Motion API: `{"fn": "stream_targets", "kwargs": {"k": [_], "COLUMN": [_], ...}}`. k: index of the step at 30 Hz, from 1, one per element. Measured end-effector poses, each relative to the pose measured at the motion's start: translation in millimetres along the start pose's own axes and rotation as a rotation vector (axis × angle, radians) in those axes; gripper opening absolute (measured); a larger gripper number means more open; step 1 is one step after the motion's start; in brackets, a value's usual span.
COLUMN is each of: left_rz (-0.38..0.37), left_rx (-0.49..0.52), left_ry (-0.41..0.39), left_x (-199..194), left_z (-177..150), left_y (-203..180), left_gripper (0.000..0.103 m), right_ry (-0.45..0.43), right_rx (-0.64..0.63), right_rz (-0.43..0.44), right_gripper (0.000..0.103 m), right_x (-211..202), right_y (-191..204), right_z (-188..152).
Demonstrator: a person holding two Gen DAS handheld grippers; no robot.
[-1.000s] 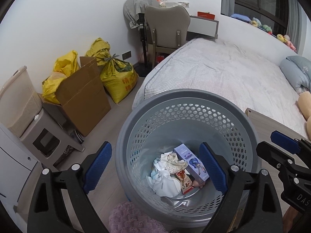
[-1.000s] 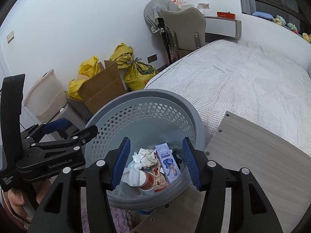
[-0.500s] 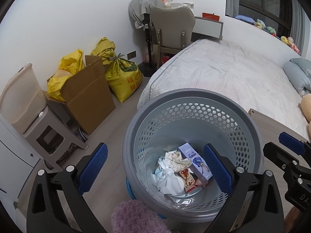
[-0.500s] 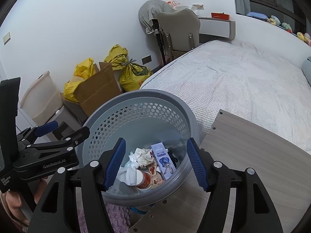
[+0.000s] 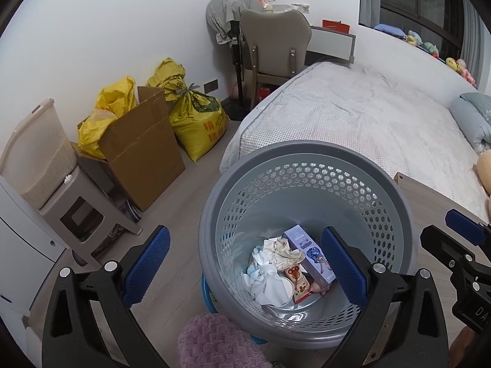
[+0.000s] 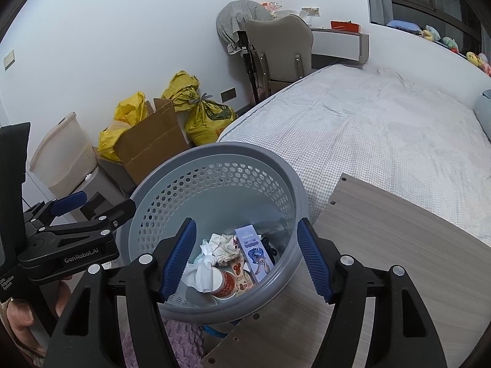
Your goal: Collect trash
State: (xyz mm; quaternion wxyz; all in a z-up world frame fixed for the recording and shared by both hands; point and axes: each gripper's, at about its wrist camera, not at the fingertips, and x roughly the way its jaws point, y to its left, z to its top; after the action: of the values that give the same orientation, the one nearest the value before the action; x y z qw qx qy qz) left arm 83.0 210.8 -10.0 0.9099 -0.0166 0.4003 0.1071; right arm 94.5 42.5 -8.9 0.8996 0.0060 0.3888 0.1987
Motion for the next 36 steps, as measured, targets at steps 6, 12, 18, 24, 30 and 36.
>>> {"fn": "stream_targets", "kwargs": {"k": [6, 12, 18, 24, 30, 36], "left_rz": [0.010, 0.018, 0.024, 0.029, 0.030, 0.034], "left_rx": [0.006, 0.003, 0.001, -0.012, -0.013, -0.012], "left_ry": [-0.004, -0.010, -0.013, -0.014, -0.014, -0.015], "left_x": [-2, -4, -5, -8, -9, -9], "left_z": [1, 2, 2, 3, 2, 2], "left_y": [-1, 0, 0, 4, 4, 4], "left_gripper": [0.097, 0.097, 0.097, 0.097, 0.097, 0.097], "right_ry": [-0.006, -0.012, -0.016, -0.020, -0.021, -0.024], "right_rx": [-0.004, -0.009, -0.009, -0.008, -0.007, -0.007], "right_rz": [-0.003, -0.005, -0.006, -0.007, -0.007, -0.005], "right_gripper": [0.066, 0.066, 0.066, 0.066, 0.066, 0.066], "right_x": [-2, -5, -7, -9, -9, -12], "right_y": [0, 0, 0, 0, 0, -1], "right_z": [-1, -2, -2, -2, -2, 0]}}
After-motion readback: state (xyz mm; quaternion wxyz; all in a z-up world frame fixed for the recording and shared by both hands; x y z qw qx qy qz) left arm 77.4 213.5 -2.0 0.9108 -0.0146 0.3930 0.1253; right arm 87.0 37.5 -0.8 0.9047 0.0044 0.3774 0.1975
